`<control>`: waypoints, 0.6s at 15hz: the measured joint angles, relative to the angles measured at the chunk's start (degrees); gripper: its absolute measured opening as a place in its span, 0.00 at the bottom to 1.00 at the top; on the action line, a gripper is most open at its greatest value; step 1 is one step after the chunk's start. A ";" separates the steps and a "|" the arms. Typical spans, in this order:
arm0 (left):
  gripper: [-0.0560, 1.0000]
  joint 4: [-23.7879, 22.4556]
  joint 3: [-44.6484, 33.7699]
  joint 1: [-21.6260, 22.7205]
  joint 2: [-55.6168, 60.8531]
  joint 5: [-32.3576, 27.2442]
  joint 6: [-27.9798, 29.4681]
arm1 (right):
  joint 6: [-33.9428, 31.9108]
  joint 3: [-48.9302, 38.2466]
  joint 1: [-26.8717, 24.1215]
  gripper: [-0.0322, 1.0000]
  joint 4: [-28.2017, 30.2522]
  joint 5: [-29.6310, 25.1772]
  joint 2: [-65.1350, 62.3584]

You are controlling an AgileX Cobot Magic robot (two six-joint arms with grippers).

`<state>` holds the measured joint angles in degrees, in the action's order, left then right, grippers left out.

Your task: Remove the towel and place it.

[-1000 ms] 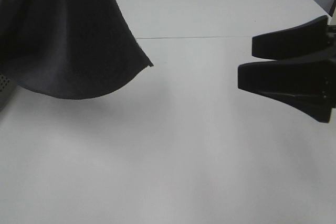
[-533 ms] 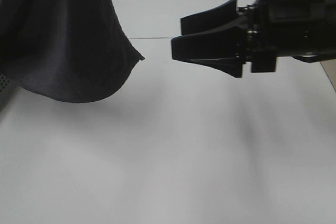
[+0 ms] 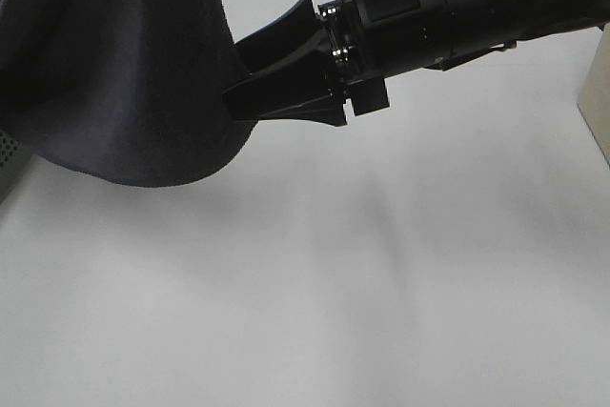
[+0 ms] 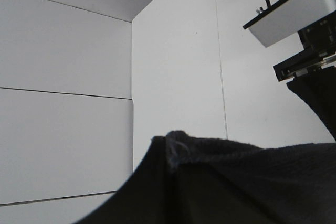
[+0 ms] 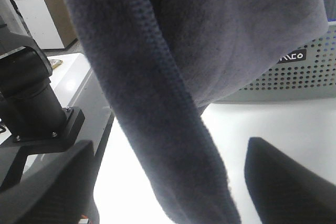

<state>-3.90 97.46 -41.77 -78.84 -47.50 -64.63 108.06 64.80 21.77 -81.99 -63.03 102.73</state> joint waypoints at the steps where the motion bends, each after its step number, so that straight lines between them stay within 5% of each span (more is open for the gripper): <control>1: 0.05 0.00 0.00 0.00 -0.06 0.86 -0.17 | 0.00 1.09 0.34 0.76 0.80 -0.23 0.69; 6: 0.05 -0.86 0.00 0.00 -0.06 2.23 -0.34 | -1.26 1.38 1.83 0.76 5.10 -2.52 2.06; 9: 0.05 -2.41 0.00 0.00 -0.69 2.29 -0.34 | -2.64 1.38 1.83 0.67 6.59 -3.50 2.06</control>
<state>-6.30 97.46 -41.77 -79.53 -45.21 -64.97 105.42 66.18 23.61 -75.40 -66.52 104.79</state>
